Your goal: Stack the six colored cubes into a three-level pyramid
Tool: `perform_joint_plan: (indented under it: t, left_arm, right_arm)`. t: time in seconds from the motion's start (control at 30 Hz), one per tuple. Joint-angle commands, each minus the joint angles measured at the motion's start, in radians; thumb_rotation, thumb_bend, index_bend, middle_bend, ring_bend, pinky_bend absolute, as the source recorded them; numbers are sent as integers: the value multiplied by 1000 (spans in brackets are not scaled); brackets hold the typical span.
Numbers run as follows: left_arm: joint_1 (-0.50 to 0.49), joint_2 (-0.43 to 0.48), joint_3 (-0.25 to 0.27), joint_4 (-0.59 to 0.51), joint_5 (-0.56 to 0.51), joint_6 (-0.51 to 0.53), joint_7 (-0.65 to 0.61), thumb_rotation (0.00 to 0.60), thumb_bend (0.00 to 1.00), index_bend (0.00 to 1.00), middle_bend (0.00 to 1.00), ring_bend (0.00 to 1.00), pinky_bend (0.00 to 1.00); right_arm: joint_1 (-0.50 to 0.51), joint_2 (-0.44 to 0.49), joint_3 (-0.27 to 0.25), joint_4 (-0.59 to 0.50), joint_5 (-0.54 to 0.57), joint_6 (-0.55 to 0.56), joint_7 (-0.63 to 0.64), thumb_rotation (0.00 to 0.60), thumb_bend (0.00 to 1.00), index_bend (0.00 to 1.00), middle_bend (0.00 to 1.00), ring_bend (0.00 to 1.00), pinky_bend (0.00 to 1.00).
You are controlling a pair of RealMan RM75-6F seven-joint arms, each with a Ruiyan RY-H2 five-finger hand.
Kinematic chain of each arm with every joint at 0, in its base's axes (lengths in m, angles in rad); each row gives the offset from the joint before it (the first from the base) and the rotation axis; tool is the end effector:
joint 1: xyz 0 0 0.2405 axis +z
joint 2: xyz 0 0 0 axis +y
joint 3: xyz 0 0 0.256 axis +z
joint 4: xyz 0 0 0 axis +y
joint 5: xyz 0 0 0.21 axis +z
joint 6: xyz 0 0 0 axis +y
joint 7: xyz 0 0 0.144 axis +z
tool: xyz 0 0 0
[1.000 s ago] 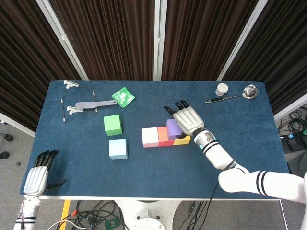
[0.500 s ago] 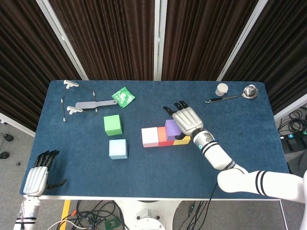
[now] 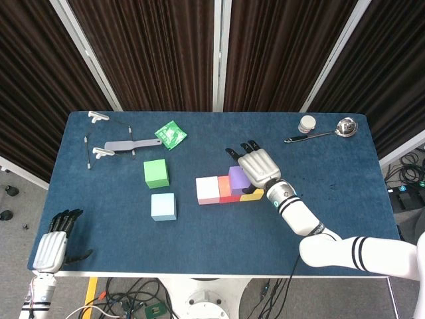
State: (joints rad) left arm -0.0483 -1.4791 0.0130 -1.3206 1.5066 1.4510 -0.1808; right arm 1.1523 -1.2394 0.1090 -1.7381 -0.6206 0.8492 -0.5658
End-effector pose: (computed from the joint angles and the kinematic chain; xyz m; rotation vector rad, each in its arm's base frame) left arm -0.3328 0.1561 0.0511 -1.3256 -1.1879 -1.0045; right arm -0.0643 -0.3828 0.0454 2.0231 -0.8201 0.7154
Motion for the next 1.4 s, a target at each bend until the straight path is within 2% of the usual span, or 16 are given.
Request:
perform_joint_plan:
  t: [0.03, 0.3, 0.53, 0.87, 1.17, 1.27, 1.4]
  left_arm:
    - [0, 1, 0, -2, 1, 0, 1, 600, 38, 123, 85, 0, 0]
    - [0, 1, 2, 0, 2, -1, 0, 600, 39, 146, 85, 0, 0]
    - [2, 1, 2, 0, 3, 2, -5, 600, 39, 145, 85, 0, 0]
    - [3, 1, 4, 4, 5, 1, -19, 600, 39, 145, 85, 0, 0]
    - [-2, 0, 5, 2, 12, 0, -20, 600, 40, 145, 85, 0, 0]
    - [-9, -4, 3, 1, 15, -6, -17, 600, 39, 144, 85, 0, 0]
    - [-32, 2, -4, -16, 27, -22, 1, 600, 41, 141, 85, 0, 0]
  right_arm:
    - [1, 0, -1, 0, 3, -1, 0, 600, 101, 0, 477, 73, 0]
    - [3, 8, 0, -3, 2, -14, 12, 600, 70, 0, 405, 69, 0]
    - [6, 7, -2, 0, 3, -14, 13, 600, 47, 0, 258, 20, 0]
    - [9, 6, -7, -1, 12, -16, 14, 600, 36, 0, 247, 16, 0]
    - [-16, 54, 2, -55, -21, 9, 44, 600, 5, 0, 204, 0, 0]
    - [-36, 82, 14, -90, -40, 30, 71, 600, 0, 0, 173, 0, 0]
    - [-104, 137, 30, -163, -119, 127, 123, 600, 0, 0, 139, 0, 0]
